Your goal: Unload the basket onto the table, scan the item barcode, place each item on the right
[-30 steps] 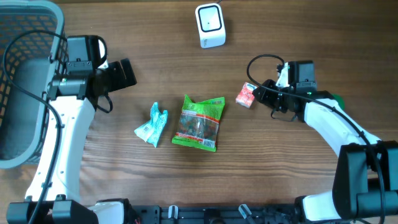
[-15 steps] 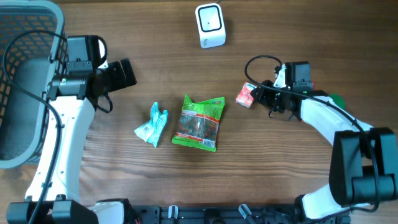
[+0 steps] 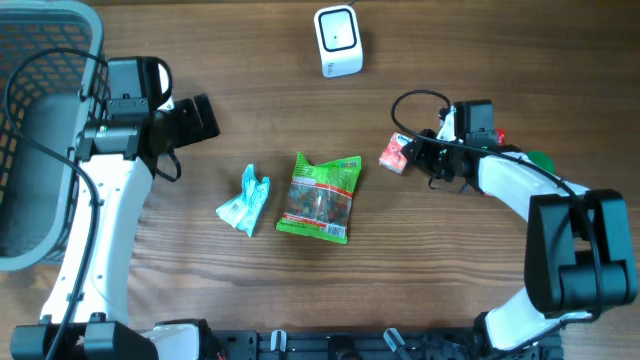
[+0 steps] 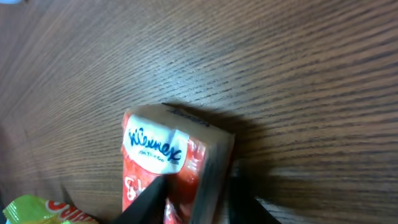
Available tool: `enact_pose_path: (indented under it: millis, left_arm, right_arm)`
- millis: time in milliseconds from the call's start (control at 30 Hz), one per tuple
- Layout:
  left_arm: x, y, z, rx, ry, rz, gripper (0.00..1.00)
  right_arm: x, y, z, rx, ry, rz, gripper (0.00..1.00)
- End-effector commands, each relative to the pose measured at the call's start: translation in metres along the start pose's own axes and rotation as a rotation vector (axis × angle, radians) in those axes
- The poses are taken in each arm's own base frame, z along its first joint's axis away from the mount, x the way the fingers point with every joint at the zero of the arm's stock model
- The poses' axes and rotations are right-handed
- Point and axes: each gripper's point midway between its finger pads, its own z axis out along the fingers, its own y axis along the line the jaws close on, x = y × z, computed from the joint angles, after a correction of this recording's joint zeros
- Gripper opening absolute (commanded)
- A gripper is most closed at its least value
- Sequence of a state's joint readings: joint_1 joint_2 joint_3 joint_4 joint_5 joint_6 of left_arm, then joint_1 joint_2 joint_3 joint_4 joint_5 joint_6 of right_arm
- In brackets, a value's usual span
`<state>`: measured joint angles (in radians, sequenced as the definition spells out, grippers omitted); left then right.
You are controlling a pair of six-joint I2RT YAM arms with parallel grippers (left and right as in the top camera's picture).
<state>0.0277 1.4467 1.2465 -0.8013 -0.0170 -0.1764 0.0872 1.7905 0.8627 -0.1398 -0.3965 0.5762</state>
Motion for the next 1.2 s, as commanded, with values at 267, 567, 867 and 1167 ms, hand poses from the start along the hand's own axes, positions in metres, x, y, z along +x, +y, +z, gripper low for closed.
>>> enact_pose_path:
  millis: [267,567,867,1167]
  left_arm:
    - [-0.008,0.0,-0.006,-0.001,-0.029,0.009,1.0]
    - [-0.008,0.0,-0.006,-0.001,-0.029,0.009,1.0]
    - [-0.008,0.0,-0.006,-0.001,-0.029,0.009,1.0]
    - [-0.008,0.0,-0.006,-0.001,-0.029,0.009,1.0]
  right_arm:
    - [0.008,0.012,-0.027,0.01,0.003,-0.071,0.05]
    - [0.006,0.046,-0.125,0.016,-0.16,-0.31,0.04]
    - [0.024,0.051,-0.192,0.089,-0.192,-0.329,0.04]
    - [0.004,0.091,-0.266,0.109,-0.263,-0.351,0.04]
